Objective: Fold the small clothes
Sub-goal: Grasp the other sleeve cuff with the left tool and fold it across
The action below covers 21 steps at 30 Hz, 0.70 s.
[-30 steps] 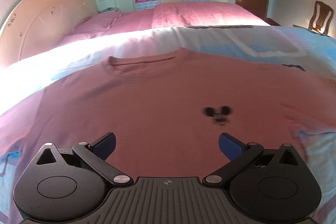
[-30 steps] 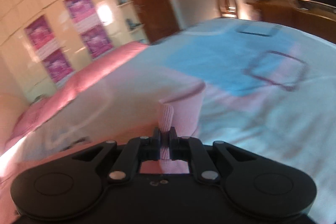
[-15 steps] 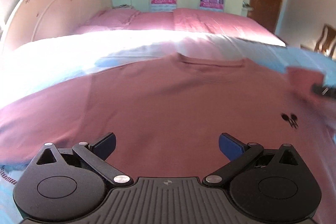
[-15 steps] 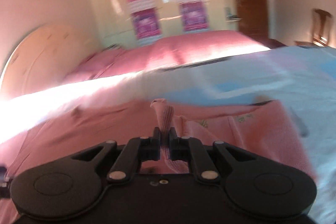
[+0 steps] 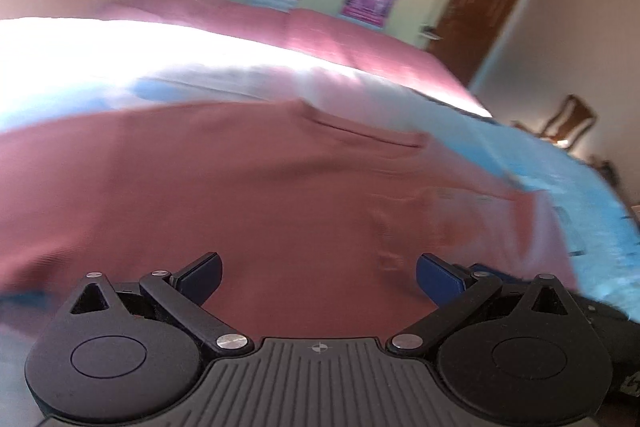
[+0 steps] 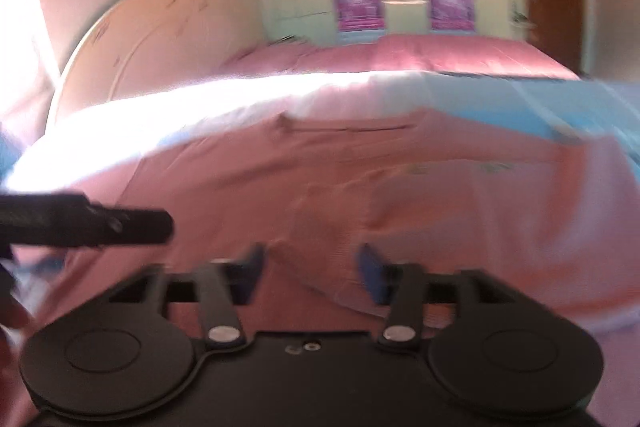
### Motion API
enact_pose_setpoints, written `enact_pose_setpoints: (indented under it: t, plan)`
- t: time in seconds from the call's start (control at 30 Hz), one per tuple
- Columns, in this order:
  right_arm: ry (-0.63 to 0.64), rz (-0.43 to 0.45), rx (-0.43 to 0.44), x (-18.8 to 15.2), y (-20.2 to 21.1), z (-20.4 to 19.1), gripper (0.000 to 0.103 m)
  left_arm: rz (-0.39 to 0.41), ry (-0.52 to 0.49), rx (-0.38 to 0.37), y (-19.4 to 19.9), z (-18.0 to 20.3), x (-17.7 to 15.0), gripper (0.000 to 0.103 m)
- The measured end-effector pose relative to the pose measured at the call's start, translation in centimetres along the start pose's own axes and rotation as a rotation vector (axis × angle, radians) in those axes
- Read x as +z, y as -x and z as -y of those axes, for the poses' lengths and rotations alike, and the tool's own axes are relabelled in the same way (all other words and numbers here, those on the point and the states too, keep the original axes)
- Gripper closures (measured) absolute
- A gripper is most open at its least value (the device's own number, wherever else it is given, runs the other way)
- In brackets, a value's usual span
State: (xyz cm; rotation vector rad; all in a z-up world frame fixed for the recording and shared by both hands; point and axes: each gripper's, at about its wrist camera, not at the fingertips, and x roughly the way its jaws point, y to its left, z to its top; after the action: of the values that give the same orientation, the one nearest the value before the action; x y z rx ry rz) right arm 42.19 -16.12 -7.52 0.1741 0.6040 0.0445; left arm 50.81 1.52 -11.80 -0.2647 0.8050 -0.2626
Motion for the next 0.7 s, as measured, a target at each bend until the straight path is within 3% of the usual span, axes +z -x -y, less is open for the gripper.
enact_pose_setpoints:
  t: [0.03,0.07,0.1,0.2,0.27,0.3,0.33,0.37,0.43,0.53,0.63,0.7]
  plan:
    - [-0.045,0.005,-0.026,0.1,0.9,1.3,0.096,-0.007,0.008,-0.031,-1.0,0.7,-0.1,0.006]
    - [-0.084,0.013,-0.057,0.3,1.6,2.6,0.096,-0.023,0.011,-0.056,-2.1,1.4,-0.1,0.017]
    - [-0.113,0.025,-0.09,0.3,2.3,3.9,0.096,-0.054,0.012,-0.074,-3.3,2.0,-0.1,0.039]
    - [-0.187,0.062,-0.194,0.2,4.5,7.6,0.096,-0.116,-0.002,-0.055,-6.5,3.6,-0.2,0.043]
    - [-0.236,0.089,-0.25,0.2,5.6,9.6,0.096,-0.114,-0.041,-0.039,-7.7,4.6,-0.1,0.044]
    - [-0.26,0.101,-0.272,0.2,6.4,10.4,0.096,-0.109,-0.055,-0.036,-8.1,5.0,0.0,0.059]
    - [-0.279,0.107,-0.285,-0.2,6.8,11.3,0.096,-0.108,-0.056,-0.038,-8.5,5.2,0.1,0.09]
    - [-0.295,0.111,-0.297,-0.8,7.4,12.3,0.096,-0.11,-0.043,-0.046,-8.9,5.3,0.3,0.097]
    - [-0.316,0.112,-0.325,-1.0,7.9,13.3,0.096,-0.087,-0.022,-0.062,-9.0,5.2,0.7,0.097]
    - [-0.352,0.114,-0.347,-1.3,8.3,13.9,0.096,0.012,-0.023,-0.067,-5.4,4.8,1.4,0.097]
    - [-0.371,0.133,-0.348,-0.7,8.0,14.6,0.096,0.116,-0.049,-0.018,-1.6,3.1,2.6,0.097]
    - [-0.38,0.143,-0.345,-0.4,8.1,15.4,0.096,0.132,-0.043,0.013,-0.5,1.1,2.9,0.097]
